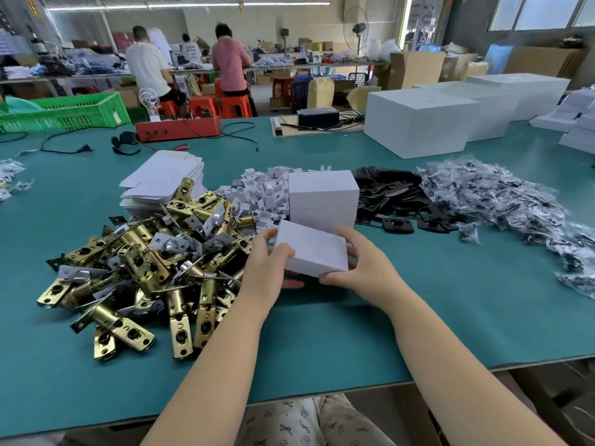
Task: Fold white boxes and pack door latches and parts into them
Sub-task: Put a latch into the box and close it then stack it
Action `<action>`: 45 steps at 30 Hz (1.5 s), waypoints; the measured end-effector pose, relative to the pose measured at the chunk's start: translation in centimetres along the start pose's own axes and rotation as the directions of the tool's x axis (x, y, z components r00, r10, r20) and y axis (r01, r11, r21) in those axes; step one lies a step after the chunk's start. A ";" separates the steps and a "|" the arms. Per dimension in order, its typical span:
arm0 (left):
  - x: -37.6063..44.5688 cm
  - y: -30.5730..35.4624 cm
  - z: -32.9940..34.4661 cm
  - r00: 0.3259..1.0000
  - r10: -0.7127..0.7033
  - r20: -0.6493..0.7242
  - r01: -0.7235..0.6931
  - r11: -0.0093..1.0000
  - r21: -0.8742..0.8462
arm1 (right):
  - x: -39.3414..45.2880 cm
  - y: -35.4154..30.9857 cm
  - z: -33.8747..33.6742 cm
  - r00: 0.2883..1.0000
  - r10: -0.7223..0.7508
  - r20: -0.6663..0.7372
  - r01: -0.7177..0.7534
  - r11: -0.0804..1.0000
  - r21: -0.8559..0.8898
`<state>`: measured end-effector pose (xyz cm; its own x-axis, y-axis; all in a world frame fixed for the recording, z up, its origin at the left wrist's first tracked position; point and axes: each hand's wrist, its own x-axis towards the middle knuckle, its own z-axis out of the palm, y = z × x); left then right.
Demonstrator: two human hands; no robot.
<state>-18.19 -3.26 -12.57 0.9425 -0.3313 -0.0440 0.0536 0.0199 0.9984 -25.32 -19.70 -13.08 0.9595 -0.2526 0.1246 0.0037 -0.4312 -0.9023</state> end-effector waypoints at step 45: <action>2.5 -1.3 1.2 0.995 0.084 0.062 -0.093 0.983 0.156 | 5.6 0.9 1.4 0.972 0.233 -0.021 -0.170 0.768 0.618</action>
<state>-16.31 -5.23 -13.94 0.9216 -0.3859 0.0425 -0.0863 -0.0969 0.9915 -19.52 -20.29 -13.73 0.9278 -0.3644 -0.0801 0.0135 0.2472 -0.9689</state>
